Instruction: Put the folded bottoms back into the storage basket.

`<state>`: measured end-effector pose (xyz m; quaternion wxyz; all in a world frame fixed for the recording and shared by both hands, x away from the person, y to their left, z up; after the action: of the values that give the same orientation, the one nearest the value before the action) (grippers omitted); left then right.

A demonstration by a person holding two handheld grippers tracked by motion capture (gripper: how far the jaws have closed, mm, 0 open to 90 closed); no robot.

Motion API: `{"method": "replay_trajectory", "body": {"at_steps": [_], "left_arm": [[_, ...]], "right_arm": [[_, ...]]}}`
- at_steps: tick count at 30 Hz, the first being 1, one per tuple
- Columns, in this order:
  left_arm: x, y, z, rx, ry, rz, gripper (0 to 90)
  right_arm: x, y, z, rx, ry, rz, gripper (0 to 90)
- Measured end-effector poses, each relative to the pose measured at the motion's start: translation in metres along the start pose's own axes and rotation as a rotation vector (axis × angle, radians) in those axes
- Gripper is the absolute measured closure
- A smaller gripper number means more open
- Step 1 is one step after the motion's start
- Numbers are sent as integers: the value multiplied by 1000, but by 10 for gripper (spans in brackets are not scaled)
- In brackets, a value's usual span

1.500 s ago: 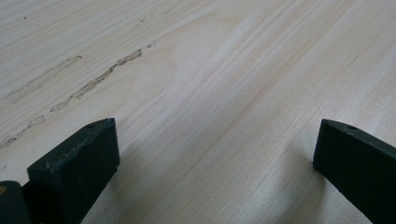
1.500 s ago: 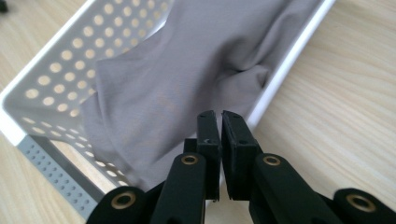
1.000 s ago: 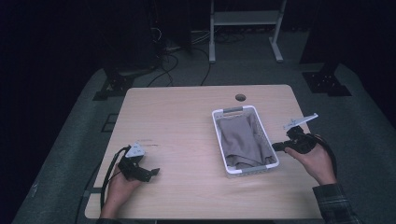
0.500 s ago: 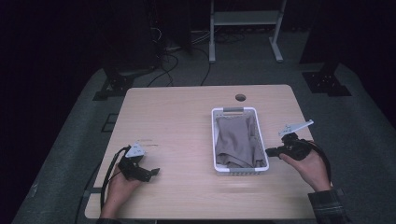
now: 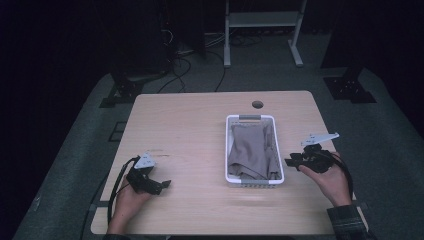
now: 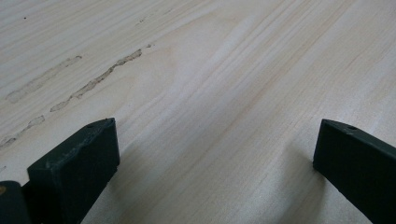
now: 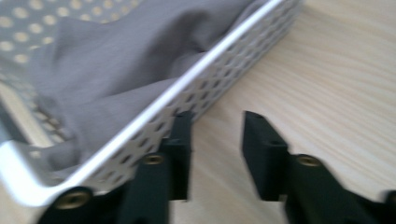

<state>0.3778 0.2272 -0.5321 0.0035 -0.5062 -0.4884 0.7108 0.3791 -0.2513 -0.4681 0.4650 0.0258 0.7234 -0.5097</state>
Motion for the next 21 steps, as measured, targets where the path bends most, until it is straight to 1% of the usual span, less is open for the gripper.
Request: {"method": "replay_trajectory", "body": {"at_steps": [2,3,4,5,6,7,10,11,12,13,14,16,17,18,19,20,21], "left_arm": [[0,0,0,0,0,0,0],[0,0,0,0,0,0,0],[0,0,0,0,0,0,0],[0,0,0,0,0,-1,0],[0,0,0,0,0,-1,0],[0,0,0,0,0,0,0],[0,0,0,0,0,0,0],[0,0,0,0,0,0,0],[0,0,0,0,0,0,0],[0,0,0,0,0,0,0],[0,0,0,0,0,-1,0],[0,0,0,0,1,-1,0],[0,0,0,1,2,-1,0],[0,0,0,1,2,-1,0],[0,0,0,1,2,-1,0],[0,0,0,1,2,-1,0],[0,0,0,1,2,-1,0]], "right_arm": [[2,0,5,34,-3,18,498],[3,0,8,46,-2,35,412],[3,0,8,46,-2,35,412],[4,0,12,56,3,61,352],[4,0,12,56,3,61,352],[3,0,13,60,6,72,312],[6,3,19,81,21,78,214],[7,5,20,82,29,70,203],[9,7,22,88,36,62,168],[10,9,24,98,43,60,149],[11,10,25,111,50,55,148],[14,14,31,155,52,34,130],[14,15,33,158,63,34,129],[14,15,33,158,63,34,129],[17,17,37,180,68,23,126],[17,17,37,180,68,23,126],[19,18,39,194,74,14,125]]}}
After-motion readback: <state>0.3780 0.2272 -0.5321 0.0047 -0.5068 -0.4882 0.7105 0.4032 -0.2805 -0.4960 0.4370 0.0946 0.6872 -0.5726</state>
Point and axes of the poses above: each handheld gripper's, and its own axes: y roughly forward along the jaws, x roughly out of its underside, z roughly to its right, the point moved 7 cm from there along y, roughly forward along the jaws, and after that the axes turned 2 degrees about -y, right-handed, at the moved point
